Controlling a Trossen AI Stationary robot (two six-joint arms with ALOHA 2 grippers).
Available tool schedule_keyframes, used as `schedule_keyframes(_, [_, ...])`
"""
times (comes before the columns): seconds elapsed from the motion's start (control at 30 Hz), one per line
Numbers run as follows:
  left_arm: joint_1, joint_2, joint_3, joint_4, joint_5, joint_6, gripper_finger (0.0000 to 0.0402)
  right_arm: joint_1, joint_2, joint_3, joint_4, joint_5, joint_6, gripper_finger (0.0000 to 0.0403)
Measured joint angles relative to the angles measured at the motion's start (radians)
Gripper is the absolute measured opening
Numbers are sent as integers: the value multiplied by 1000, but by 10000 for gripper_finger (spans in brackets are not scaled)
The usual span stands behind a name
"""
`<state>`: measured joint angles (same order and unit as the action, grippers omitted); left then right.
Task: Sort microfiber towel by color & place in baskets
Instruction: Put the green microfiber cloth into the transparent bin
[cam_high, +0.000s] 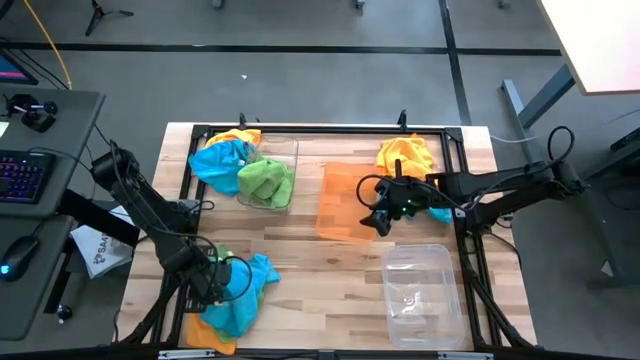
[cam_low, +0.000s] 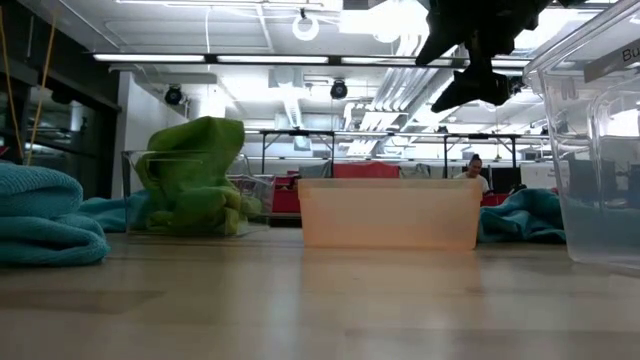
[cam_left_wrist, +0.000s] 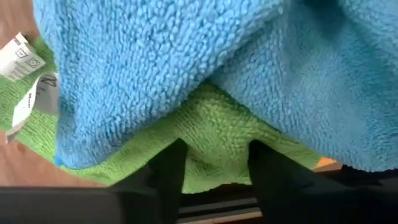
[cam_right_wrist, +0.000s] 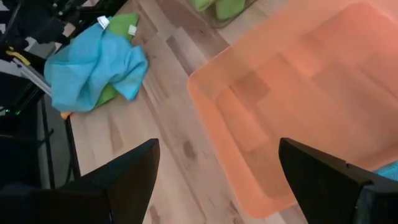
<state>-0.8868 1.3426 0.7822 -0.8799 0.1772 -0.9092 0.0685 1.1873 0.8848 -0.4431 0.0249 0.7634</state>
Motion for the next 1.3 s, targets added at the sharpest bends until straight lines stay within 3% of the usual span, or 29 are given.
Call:
schedule_keyframes(0.13, [4, -20, 7, -6, 61, -50, 39, 0, 0, 0, 0, 0, 18, 326])
schedule_keyframes(0.2, [4, -52, 31, -9, 81, -89, 12, 0, 0, 0, 0, 0, 18, 326])
schedule_keyframes(0.5, [68, -228, 315, -225, 57, -212, 3, 0, 0, 0, 2, 36, -23, 326])
schedule_keyframes(0.73, [195, -256, 480, -210, 60, -224, 1, -2, 0, 0, 65, 45, -76, 326])
schedule_keyframes(1.03, [253, -181, 498, -116, 345, -215, 0, -3, 0, 0, 77, 49, -88, 326])
schedule_keyframes(1.17, [290, -178, 543, 26, 249, -129, 0, -2, 1, 0, 127, 22, -88, 326])
schedule_keyframes(1.3, [368, -182, 612, 69, 51, 79, 0, -2, 1, 0, 299, -1, -90, 326])
